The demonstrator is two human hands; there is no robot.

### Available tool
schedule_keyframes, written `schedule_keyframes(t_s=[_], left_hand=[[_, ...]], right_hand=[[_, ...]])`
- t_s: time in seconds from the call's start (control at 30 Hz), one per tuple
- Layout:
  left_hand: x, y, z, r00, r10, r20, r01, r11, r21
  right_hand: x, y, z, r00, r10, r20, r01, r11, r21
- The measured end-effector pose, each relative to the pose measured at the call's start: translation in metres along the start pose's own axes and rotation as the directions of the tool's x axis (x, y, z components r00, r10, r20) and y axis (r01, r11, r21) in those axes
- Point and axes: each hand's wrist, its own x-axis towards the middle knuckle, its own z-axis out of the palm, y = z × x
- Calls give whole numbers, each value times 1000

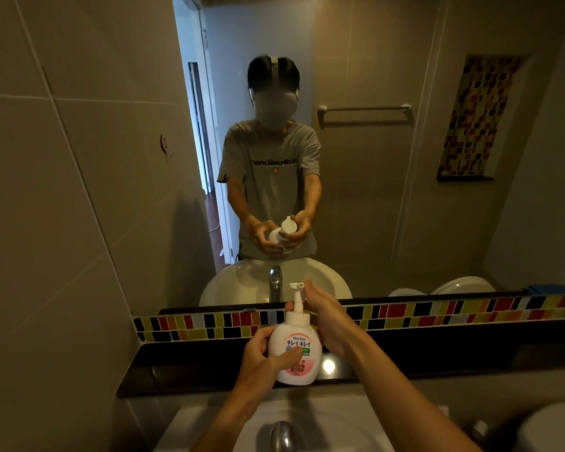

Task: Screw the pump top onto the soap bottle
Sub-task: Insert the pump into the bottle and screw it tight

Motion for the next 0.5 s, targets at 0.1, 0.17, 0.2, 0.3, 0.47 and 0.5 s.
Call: schedule_keyframes(t_s=[0.1, 0.17, 0.2, 0.3, 0.47, 0.5], left_hand=[[-2, 1, -2, 1000, -20, 6, 20, 1000, -22], [-4, 1, -4, 999, -31, 17, 32, 999, -38], [-4, 1, -5, 999, -35, 24, 35, 999, -37], [-7, 0, -6, 998, -41, 43, 42, 999, -19], [-9, -3, -4, 997, -30, 68, 29, 999, 18], [-9, -4, -5, 996, -34, 84, 32, 999, 20]], right_hand=[[-2, 0, 1, 1000, -1, 7, 1, 1000, -3], [-3, 0, 0, 1000, 6, 21, -5, 1000, -5], [-3, 1, -1, 1000, 8, 26, -7, 1000, -11], [-7, 0, -1, 999, 12, 33, -10, 999, -52], [-9, 2, 0, 999, 26, 27, -23, 995, -97], [-9, 3, 0, 999, 35, 30, -31, 992, -121]])
